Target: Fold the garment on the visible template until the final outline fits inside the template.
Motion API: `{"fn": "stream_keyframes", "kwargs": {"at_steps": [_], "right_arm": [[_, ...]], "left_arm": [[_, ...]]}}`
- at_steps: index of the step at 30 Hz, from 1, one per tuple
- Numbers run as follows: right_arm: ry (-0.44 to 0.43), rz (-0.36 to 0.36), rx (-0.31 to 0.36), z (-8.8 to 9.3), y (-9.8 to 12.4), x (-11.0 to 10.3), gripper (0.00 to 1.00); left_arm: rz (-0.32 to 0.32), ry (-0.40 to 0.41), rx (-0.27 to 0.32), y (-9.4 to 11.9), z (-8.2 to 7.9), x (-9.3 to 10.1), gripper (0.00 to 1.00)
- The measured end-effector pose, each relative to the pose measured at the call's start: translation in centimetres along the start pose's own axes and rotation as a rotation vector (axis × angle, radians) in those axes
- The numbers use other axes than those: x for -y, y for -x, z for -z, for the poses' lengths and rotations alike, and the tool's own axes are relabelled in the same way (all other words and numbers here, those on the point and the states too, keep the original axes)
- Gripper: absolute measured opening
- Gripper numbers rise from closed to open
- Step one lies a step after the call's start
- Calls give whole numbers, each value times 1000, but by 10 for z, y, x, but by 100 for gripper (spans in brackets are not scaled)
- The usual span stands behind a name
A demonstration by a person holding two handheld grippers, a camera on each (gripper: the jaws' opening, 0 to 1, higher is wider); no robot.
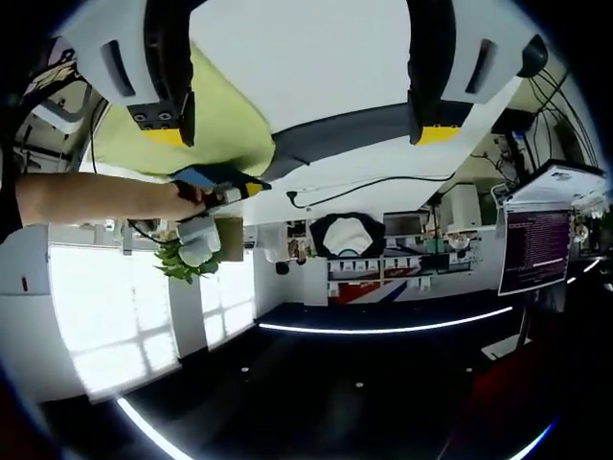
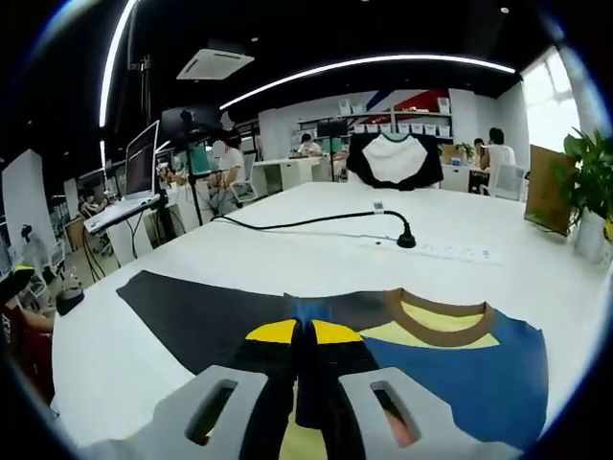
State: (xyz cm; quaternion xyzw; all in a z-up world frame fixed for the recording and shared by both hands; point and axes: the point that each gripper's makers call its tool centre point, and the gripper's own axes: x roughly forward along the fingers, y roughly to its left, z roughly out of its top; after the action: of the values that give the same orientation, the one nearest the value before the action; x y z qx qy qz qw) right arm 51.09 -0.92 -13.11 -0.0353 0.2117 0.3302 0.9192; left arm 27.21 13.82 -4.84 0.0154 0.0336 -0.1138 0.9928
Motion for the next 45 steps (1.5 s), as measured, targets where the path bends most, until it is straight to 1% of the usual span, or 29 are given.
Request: {"fn": "stream_keyframes", "kwargs": {"at_steps": [3, 4, 6, 9, 11, 14, 16, 17, 22, 23, 26, 27, 29, 30, 31, 33, 34, 37, 38, 41, 44, 45], "right_arm": [[8, -1, -5, 5, -4, -2, 1], [20, 3, -21, 9, -7, -3, 1], [6, 6, -35, 14, -11, -3, 1], [20, 8, -46, 17, -15, -7, 3], [27, 4, -58, 21, -18, -11, 3], [19, -22, -65, 25, -22, -22, 3], [35, -34, -82, 29, -24, -28, 3], [40, -45, -87, 30, -26, -32, 3], [22, -65, -97, 33, -29, -36, 3], [19, -74, -94, 32, -28, -37, 3], [24, -113, -51, 20, -26, -41, 4], [42, -109, -29, 14, -23, -41, 5], [119, -106, 16, 4, -20, -42, 5], [126, -110, 19, 2, -18, -43, 5], [124, -111, 18, 0, -16, -44, 7], [131, -117, 36, -9, -11, -42, 14], [137, -110, 47, -16, -7, -38, 17], [161, -85, 54, -26, 0, -28, 25], [168, -81, 56, -28, 1, -26, 28], [190, -52, 74, -34, 6, -17, 43], [245, -21, 68, -35, 12, -7, 51], [278, -20, 58, -32, 14, -6, 53]], "left_arm": [[3, 16, -4, -1, 3, 0, 97], [5, 23, -2, -1, 3, 0, 97], [5, 25, -4, 0, 3, 0, 96], [-6, 19, 13, 3, -2, -3, 96], [-8, 22, 18, 3, -2, -3, 96], [-3, 14, 2, 2, 1, -1, 96], [-3, 11, 9, 2, 1, 0, 96], [-1, 11, 22, 1, -1, 1, 95], [4, 13, 13, 1, 0, 1, 95], [1, 15, 12, 1, 1, -1, 95], [-3, 24, 7, 1, 3, -3, 95], [-2, 23, 3, 0, 4, -3, 95], [1, 21, -2, 0, 5, -3, 95], [3, 20, -4, -1, 6, -2, 95], [5, 20, -7, -1, 6, -2, 95], [11, 19, -10, -1, 7, 0, 95], [13, 18, -14, -2, 8, 0, 95], [13, 18, -20, -3, 10, -1, 95], [13, 20, -22, -3, 11, -2, 95], [14, 19, -25, -4, 11, -2, 95], [14, 17, -25, -3, 11, -3, 95], [13, 16, -24, -3, 10, -3, 95]]}}
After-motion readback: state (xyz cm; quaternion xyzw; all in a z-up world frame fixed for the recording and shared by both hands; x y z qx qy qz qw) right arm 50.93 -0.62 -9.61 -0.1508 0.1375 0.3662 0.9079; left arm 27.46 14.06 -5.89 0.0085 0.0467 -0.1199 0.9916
